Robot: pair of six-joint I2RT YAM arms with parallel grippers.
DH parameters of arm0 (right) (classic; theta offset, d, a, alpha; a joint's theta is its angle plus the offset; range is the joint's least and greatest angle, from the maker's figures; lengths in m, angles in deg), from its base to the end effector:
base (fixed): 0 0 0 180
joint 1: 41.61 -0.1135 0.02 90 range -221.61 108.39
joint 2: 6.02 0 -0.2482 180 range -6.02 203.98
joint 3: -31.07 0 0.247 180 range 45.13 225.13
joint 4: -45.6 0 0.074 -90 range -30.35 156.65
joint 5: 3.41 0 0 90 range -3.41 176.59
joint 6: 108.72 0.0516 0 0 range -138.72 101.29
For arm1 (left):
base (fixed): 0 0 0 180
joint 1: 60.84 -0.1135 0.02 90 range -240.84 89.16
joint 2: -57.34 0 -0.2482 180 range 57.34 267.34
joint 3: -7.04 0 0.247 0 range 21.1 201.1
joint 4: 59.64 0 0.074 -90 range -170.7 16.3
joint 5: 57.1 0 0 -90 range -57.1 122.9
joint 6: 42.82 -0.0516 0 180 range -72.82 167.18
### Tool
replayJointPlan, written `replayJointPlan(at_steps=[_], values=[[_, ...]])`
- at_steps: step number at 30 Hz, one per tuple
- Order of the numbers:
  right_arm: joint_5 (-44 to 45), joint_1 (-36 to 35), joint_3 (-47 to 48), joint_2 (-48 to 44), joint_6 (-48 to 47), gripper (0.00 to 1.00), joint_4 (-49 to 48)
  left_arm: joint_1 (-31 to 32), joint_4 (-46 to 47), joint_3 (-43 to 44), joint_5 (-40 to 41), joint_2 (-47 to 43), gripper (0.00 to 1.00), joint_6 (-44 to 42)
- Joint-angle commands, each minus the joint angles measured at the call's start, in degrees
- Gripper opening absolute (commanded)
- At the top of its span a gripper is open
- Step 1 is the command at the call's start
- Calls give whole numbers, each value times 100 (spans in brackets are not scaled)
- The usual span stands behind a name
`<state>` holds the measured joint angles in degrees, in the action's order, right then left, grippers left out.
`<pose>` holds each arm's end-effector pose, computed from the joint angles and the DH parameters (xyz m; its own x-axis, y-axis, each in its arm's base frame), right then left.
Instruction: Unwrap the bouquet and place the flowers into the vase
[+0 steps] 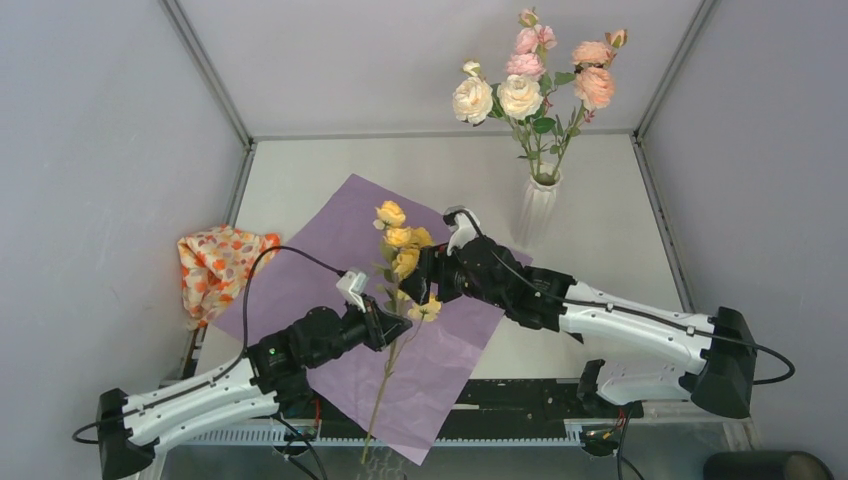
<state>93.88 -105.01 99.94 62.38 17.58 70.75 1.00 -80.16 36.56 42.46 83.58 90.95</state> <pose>0.1354 0.2558 0.2940 -0.6452 0.0231 -0.7637 -0.5625 0.6621 0.4952 0.0846 -0.1399 0.2004 -0.6506 -0.2300 -0.7237 0.4770 0.6178 -0.6251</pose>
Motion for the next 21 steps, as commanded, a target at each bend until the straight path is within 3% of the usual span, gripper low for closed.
replayJointPlan(at_steps=[1,13,21], values=[[-112,171,302,77,-227,79,-7,127,613,563,-584,213,3,-448],[-458,237,300,432,-146,76,-189,262,935,632,-812,547,3,-642],[-835,195,303,571,-92,52,-437,273,949,651,-707,539,4,-780]])
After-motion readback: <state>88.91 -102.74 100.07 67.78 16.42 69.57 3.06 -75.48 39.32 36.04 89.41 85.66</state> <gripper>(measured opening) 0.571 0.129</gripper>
